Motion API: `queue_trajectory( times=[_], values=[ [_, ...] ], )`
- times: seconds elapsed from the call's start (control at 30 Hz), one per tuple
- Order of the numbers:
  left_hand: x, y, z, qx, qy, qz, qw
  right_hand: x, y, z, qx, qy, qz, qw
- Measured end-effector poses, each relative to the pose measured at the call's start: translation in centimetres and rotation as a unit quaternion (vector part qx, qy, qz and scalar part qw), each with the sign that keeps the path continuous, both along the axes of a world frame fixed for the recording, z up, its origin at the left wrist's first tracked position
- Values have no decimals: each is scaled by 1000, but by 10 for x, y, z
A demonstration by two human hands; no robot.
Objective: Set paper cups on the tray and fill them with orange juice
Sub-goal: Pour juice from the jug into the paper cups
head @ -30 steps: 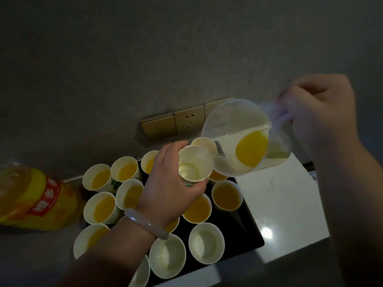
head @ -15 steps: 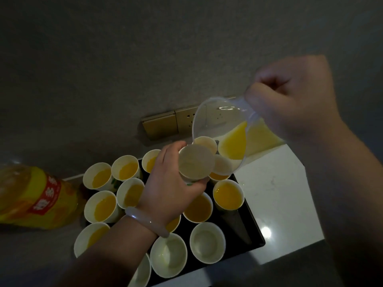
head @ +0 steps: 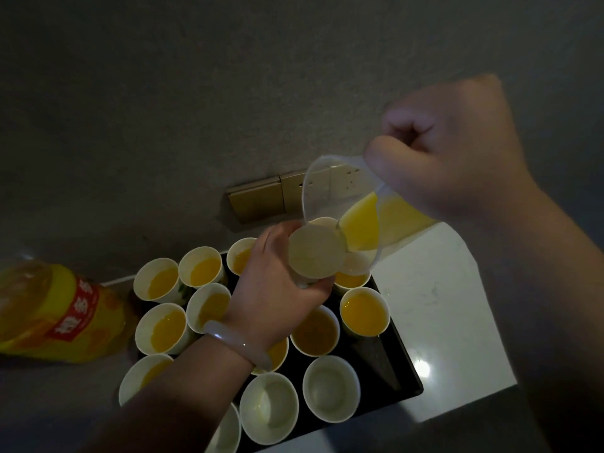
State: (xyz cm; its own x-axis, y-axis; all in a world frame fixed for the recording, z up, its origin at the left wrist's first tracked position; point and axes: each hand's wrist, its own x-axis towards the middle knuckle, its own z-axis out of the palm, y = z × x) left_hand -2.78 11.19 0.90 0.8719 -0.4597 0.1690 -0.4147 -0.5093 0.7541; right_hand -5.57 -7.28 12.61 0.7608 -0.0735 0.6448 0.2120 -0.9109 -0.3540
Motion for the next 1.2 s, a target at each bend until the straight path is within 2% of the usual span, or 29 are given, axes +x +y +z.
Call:
queue_trajectory(
  times=[0.33,1.2],
  values=[
    [6,-4,-4,-4,-34,-14,999,8,3,2,-39,1,21,999],
    [5,-4,-10,-10,-5,3,1000,7,8,6,-90,-30,56,994]
  ],
)
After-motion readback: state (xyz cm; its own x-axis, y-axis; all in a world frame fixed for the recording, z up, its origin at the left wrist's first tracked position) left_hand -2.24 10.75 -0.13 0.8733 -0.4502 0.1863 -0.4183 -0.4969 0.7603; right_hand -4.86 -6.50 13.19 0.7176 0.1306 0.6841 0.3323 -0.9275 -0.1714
